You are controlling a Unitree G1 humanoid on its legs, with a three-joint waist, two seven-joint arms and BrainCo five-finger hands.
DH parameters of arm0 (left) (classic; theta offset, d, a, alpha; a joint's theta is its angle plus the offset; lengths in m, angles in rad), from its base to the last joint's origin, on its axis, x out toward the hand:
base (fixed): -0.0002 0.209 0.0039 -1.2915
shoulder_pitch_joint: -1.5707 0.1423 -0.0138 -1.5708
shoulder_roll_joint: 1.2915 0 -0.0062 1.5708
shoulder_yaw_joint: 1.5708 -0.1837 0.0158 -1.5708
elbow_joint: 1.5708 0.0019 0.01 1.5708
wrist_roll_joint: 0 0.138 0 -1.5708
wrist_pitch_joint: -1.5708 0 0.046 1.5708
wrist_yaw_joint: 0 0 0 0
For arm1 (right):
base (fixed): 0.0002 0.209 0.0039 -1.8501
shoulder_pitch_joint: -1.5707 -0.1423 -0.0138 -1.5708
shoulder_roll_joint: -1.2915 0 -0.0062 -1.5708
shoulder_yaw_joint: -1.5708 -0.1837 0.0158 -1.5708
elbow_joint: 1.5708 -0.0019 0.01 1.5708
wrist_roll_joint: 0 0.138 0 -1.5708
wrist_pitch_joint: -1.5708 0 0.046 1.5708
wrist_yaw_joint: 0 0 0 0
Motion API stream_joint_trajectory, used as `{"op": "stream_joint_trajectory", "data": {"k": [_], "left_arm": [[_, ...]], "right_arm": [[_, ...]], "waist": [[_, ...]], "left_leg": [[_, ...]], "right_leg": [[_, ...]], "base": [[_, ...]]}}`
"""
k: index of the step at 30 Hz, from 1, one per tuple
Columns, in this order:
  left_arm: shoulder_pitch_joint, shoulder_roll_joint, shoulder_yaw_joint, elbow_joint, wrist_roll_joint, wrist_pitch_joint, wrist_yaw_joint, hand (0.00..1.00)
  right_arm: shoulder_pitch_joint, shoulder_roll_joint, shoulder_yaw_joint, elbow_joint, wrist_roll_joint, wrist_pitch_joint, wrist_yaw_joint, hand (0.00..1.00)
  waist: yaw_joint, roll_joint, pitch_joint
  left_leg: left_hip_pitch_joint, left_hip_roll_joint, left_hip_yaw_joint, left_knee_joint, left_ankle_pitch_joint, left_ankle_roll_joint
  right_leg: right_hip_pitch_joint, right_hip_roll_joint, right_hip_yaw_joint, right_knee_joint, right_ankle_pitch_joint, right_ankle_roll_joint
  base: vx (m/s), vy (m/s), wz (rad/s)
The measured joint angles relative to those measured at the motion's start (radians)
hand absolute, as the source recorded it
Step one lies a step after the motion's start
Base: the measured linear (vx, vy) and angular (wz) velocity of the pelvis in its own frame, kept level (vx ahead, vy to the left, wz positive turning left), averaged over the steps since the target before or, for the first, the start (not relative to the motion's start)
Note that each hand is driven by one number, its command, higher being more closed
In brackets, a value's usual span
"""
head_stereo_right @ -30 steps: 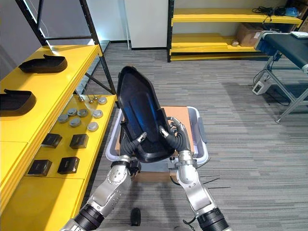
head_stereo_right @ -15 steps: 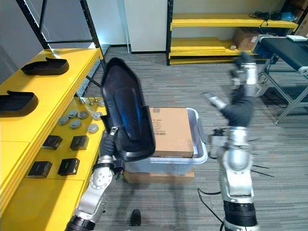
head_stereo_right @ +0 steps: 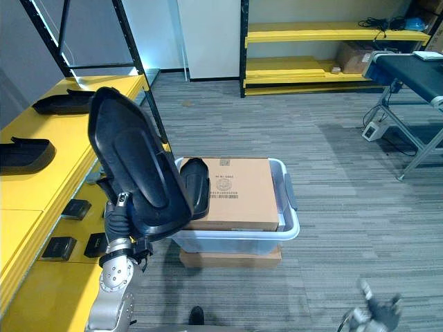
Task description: Walk over and take plastic housings, then place them on the shelf
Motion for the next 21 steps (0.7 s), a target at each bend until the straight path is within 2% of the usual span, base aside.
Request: {"op": "stream_joint_trajectory", "data": {"k": [1, 3, 4, 5, 6, 7, 8, 9, 10, 11, 12, 16, 17, 18, 19, 20, 21], "left_arm": [[0.004, -0.003, -0.002, -0.005, 0.0, 0.0, -0.003, 1.0], [0.02, -0.027, -0.013, -0.042, -0.004, 0.0, -0.019, 1.0], [0.021, -0.03, -0.017, -0.05, -0.005, 0.0, -0.019, 1.0], [0.013, -0.044, -0.026, -0.051, -0.007, -0.001, -0.02, 1.0], [0.003, -0.049, -0.027, -0.052, -0.007, -0.004, -0.022, 1.0], [0.004, -0.058, -0.027, -0.052, -0.008, -0.005, -0.02, 1.0], [0.003, -0.062, -0.029, -0.05, -0.01, -0.005, -0.018, 1.0], [0.003, -0.062, -0.037, -0.044, -0.017, -0.007, -0.019, 1.0], [0.0, -0.061, -0.049, -0.036, -0.034, -0.015, -0.019, 1.0], [-0.01, -0.061, -0.057, -0.023, -0.04, -0.021, -0.021, 1.0], [-0.026, -0.059, -0.072, -0.005, -0.048, -0.023, -0.027, 1.0], [-0.063, -0.023, -0.138, 0.052, -0.076, -0.023, -0.065, 1.0], [-0.065, -0.024, -0.15, 0.055, -0.076, -0.021, -0.077, 1.0], [-0.068, -0.025, -0.163, 0.06, -0.075, -0.02, -0.084, 1.0], [-0.088, -0.02, -0.181, 0.08, -0.074, -0.019, -0.087, 1.0], [-0.101, -0.015, -0.185, 0.094, -0.074, -0.019, -0.087, 1.0], [-0.114, -0.003, -0.183, 0.108, -0.073, -0.018, -0.085, 1.0]], "right_arm": [[0.006, 0.013, 0.015, 0.006, 0.0, 0.008, 0.007, 0.0], [0.0, 0.033, 0.09, 0.02, -0.013, 0.021, 0.025, 0.0], [-0.003, 0.035, 0.103, 0.017, -0.02, 0.02, 0.027, 0.0], [-0.009, 0.035, 0.104, 0.014, -0.026, 0.017, 0.026, 0.0], [-0.021, 0.041, 0.107, 0.018, -0.032, 0.016, 0.026, 0.0], [-0.032, 0.033, 0.106, 0.016, -0.035, 0.014, 0.025, 0.0], [-0.038, 0.026, 0.106, 0.016, -0.04, 0.013, 0.025, 0.0], [-0.041, 0.012, 0.108, 0.016, -0.041, 0.014, 0.026, 0.0], [-0.042, 0.001, 0.111, 0.017, -0.042, 0.014, 0.025, 0.0], [-0.047, 0.0, 0.112, 0.019, -0.042, 0.016, 0.024, 0.0], [-0.063, -0.007, 0.118, 0.02, -0.044, 0.019, 0.024, 0.0], [-0.133, -0.004, 0.136, 0.044, -0.084, 0.032, 0.024, 0.0], [-0.154, -0.004, 0.136, 0.055, -0.098, 0.042, 0.024, 0.0], [-0.172, -0.008, 0.138, 0.054, -0.119, 0.053, 0.024, 0.0], [-0.177, -0.013, 0.149, 0.054, -0.125, 0.054, 0.025, 0.0], [-0.18, -0.011, 0.154, 0.055, -0.128, 0.055, 0.026, 0.0], [-0.191, -0.004, 0.163, 0.055, -0.131, 0.055, 0.028, 0.0]], "waist": [[0.001, -0.001, 0.002], [0.006, -0.007, 0.027], [0.005, -0.007, 0.03], [0.005, -0.017, 0.034], [0.004, -0.041, 0.054], [0.007, -0.041, 0.06], [0.005, -0.039, 0.062], [0.004, -0.035, 0.063], [0.0, -0.029, 0.064], [-0.004, -0.035, 0.065], [0.003, -0.033, 0.067], [0.002, -0.052, 0.071], [0.002, -0.059, 0.075], [0.001, -0.059, 0.077], [-0.012, -0.051, 0.081], [-0.02, -0.049, 0.085], [-0.029, -0.046, 0.091]], "left_leg": [[-0.001, -0.004, -0.013, 0.003, 0.0, 0.001], [-0.05, -0.034, -0.074, 0.057, -0.012, 0.013], [-0.073, -0.04, -0.062, 0.075, -0.028, 0.019], [-0.112, -0.049, -0.007, 0.098, -0.097, 0.07], [-0.143, -0.032, 0.146, 0.181, -0.139, 0.121], [-0.175, 0.0, 0.287, 0.274, -0.158, 0.147], [-0.184, 0.031, 0.375, 0.326, -0.168, 0.161], [-0.168, 0.092, 0.547, 0.394, -0.195, 0.162], [-0.132, 0.136, 0.674, 0.413, -0.242, 0.126], [-0.126, 0.135, 0.719, 0.41, -0.255, 0.12], [-0.128, 0.115, 0.757, 0.398, -0.261, 0.132], [-0.158, -0.004, 0.66, 0.359, -0.288, 0.17], [-0.152, -0.032, 0.644, 0.354, -0.302, 0.178], [-0.143, -0.063, 0.618, 0.354, -0.319, 0.195], [-0.118, -0.086, 0.58, 0.35, -0.333, 0.203], [-0.105, -0.092, 0.557, 0.349, -0.338, 0.203], [-0.067, -0.098, 0.537, 0.333, -0.34, 0.2]], "right_leg": [[-0.001, -0.003, -0.012, 0.014, -0.011, 0.002], [-0.008, -0.03, -0.105, 0.089, -0.051, 0.005], [-0.008, -0.039, -0.144, 0.099, -0.057, 0.008], [0.003, -0.064, -0.231, 0.096, -0.059, 0.01], [0.009, -0.114, -0.307, 0.093, -0.061, 0.008], [0.016, -0.132, -0.367, 0.099, -0.066, 0.008], [0.027, -0.14, -0.407, 0.1, -0.068, 0.011], [0.049, -0.152, -0.477, 0.104, -0.076, 0.022], [0.076, -0.161, -0.54, 0.107, -0.086, 0.042], [0.084, -0.173, -0.568, 0.112, -0.091, 0.05], [0.093, -0.195, -0.609, 0.115, -0.088, 0.06], [0.12, -0.243, -0.695, 0.102, -0.075, 0.081], [0.13, -0.266, -0.703, 0.131, -0.076, 0.073], [0.125, -0.315, -0.684, 0.223, -0.076, 0.04], [0.085, -0.366, -0.611, 0.376, -0.074, -0.038], [0.055, -0.367, -0.532, 0.437, -0.089, -0.053], [-0.003, -0.336, -0.389, 0.51, -0.125, -0.03]], "base": [[-0.06, -0.023, 0.59], [-0.06, -0.008, 1.18], [-0.09, 0.0, 1.8], [-0.07, 0.043, 2.1], [-0.09, 0.08, 2.32], [-0.05, 0.09, 1.85], [-0.02, 0.093, 1.72], [0.07, 0.111, 1.8], [0.11, 0.133, 1.76], [0.17, 0.157, 1.48], [0.17, 0.187, 1.04], [0.14, 0.199, 0.83], [0.21, 0.246, 0.75], [0.26, 0.256, 0.87], [0.28, 0.253, 0.85], [0.27, 0.173, 0.87], [0.27, 0.118, 0.54]]}}
